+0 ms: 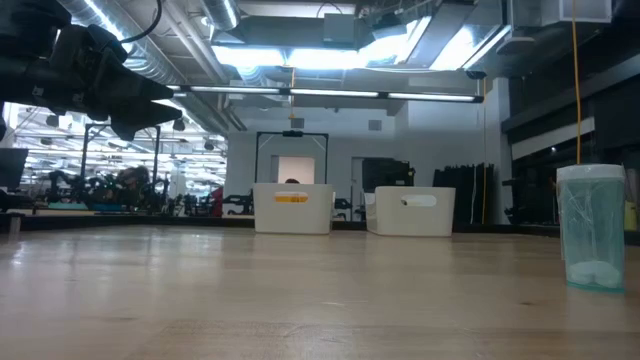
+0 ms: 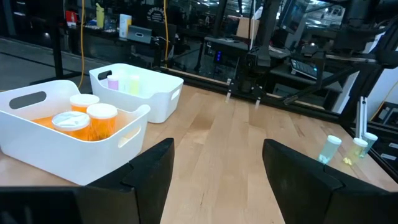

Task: Pick and place medicine bottles into bin by pill shape (circle, oval)
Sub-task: Put the blue tablet bottle into the right white bin

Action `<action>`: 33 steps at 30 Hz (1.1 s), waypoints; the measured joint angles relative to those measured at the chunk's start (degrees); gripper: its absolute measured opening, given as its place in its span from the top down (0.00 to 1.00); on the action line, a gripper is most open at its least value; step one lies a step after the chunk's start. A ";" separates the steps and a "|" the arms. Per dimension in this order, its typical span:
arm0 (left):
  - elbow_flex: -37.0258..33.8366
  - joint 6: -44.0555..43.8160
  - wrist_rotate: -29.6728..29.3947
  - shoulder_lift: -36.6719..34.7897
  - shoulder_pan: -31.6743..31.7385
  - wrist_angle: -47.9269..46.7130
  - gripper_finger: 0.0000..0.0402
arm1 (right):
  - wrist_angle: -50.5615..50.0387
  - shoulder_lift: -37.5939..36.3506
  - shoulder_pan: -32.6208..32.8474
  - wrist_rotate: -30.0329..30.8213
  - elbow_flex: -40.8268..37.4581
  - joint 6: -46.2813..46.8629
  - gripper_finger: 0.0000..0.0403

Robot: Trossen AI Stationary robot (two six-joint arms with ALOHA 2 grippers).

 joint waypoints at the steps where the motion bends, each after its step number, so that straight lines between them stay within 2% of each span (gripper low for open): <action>1: -0.02 0.01 0.00 0.01 0.00 0.00 0.41 | 0.00 0.00 0.11 -0.80 0.00 0.21 0.22; 22: -0.01 0.00 0.01 0.01 -0.01 0.00 0.41 | -2.26 -0.11 2.27 -2.06 -1.84 0.72 0.23; 28: -0.02 0.01 0.02 0.01 0.00 0.00 0.41 | -2.24 -0.11 2.27 -2.71 -4.28 -1.28 0.23; 33: -0.01 0.00 0.00 0.00 -0.01 -0.01 0.41 | -2.84 -0.08 2.32 -3.60 -4.50 -7.81 0.23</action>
